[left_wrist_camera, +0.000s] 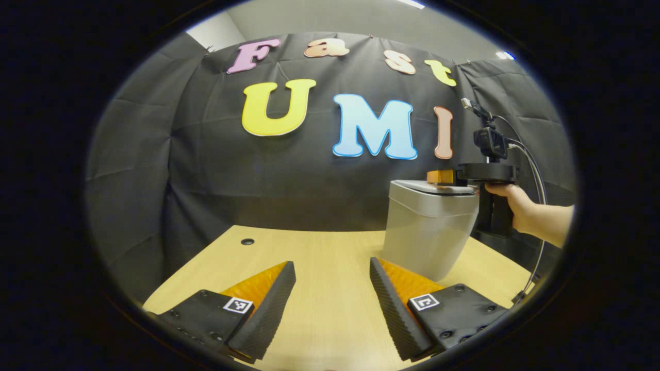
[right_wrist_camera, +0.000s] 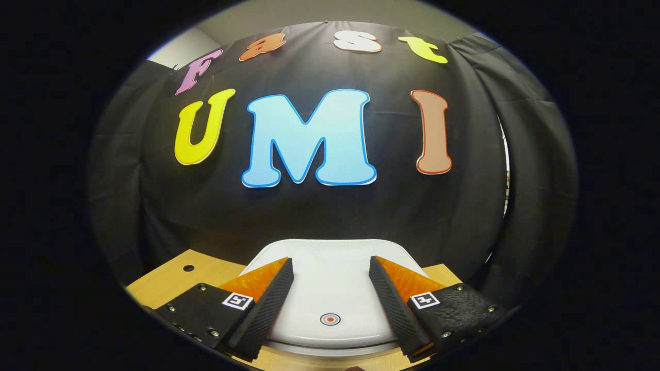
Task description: Press the lid of the desktop garbage bin to open it, pick up the crumpled paper on the desktop and throw it into the bin, then pick up the pop can on the desktop and drop it into the bin, and finally close the garbage bin lid.
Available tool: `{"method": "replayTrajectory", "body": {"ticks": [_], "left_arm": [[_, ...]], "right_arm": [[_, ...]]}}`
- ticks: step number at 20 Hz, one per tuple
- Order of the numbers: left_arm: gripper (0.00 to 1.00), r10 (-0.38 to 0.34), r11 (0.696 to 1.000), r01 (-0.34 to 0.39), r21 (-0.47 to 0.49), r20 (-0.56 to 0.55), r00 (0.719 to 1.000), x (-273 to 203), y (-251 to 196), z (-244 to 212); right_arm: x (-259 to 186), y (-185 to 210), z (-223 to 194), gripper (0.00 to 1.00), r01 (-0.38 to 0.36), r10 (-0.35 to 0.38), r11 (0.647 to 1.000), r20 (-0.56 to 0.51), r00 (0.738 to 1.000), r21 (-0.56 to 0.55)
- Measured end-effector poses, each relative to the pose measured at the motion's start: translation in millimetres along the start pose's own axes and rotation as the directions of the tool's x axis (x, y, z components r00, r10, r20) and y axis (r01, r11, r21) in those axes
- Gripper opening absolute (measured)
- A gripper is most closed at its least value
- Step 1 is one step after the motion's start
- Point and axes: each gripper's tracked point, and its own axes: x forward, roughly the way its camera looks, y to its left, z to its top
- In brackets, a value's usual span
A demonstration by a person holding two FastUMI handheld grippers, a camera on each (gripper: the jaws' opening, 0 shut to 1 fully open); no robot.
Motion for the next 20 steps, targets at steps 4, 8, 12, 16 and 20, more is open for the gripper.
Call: {"method": "replayTrajectory", "body": {"ticks": [4,8,12,16,20], "left_arm": [[0.95,-0.003,1.000,0.003,0.003,-0.005,1.000,1,-3,-1],[0.94,-0.009,1.000,0.009,0.002,-0.008,1.000,2,-7,-4],[0.95,-0.009,1.000,0.010,0.001,-0.003,1.000,2,-9,-2],[0.95,0.005,1.000,-0.005,-0.005,-0.010,1.000,1,-4,-5],[0.95,0.032,0.999,-0.032,0.002,-0.007,0.999,-2,4,-3]], "right_arm": [[2,0,2,0.96,-0.012,0.012,1.000,0.037,0.999,0.000],[4,0,3,0.95,-0.020,0.021,1.000,0.084,0.996,-0.019],[5,1,-1,0.95,-0.027,0.030,0.999,0.089,0.996,-0.030],[7,-3,-3,0.96,-0.018,0.018,1.000,0.091,0.996,0.004],[13,-15,0,0.97,0.058,-0.059,0.998,0.127,0.990,0.016]]}}
